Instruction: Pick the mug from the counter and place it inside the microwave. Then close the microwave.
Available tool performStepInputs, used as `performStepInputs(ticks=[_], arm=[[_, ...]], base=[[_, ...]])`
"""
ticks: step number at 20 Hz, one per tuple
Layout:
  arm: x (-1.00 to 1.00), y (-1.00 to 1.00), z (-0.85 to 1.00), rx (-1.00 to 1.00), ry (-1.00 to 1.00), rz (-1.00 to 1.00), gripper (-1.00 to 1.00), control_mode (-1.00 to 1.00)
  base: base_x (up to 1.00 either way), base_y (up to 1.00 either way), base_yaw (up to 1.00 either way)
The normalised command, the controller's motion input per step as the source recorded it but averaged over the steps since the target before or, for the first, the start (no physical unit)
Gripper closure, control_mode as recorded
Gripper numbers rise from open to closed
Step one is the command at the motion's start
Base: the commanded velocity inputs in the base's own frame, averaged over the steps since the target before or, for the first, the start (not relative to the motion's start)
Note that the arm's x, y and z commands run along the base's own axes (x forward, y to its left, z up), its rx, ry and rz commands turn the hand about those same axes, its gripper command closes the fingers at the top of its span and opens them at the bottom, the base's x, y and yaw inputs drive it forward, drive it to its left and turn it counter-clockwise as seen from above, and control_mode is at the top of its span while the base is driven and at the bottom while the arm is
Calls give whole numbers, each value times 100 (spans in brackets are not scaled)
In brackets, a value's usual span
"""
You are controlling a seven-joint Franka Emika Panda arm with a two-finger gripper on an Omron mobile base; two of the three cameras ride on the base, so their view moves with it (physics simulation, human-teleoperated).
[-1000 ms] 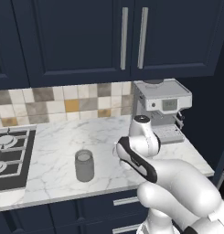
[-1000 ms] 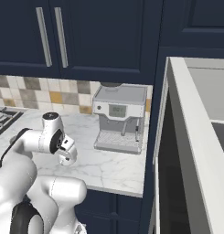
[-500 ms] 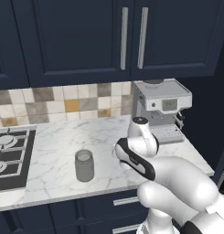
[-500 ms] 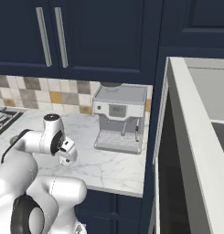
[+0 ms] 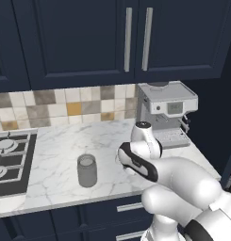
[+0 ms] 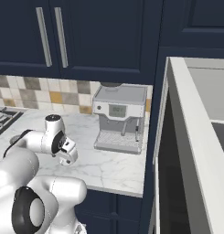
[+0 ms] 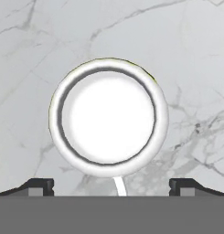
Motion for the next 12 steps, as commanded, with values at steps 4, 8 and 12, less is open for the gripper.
performStepInputs(ticks=[4,8,12], arm=[[0,-3,-11,0,3,0,-100,-100],[0,-1,-12,0,3,0,-100,-100],[0,0,-17,0,3,0,-100,-100]], base=[[0,0,0],[0,0,0],[0,0,0]])
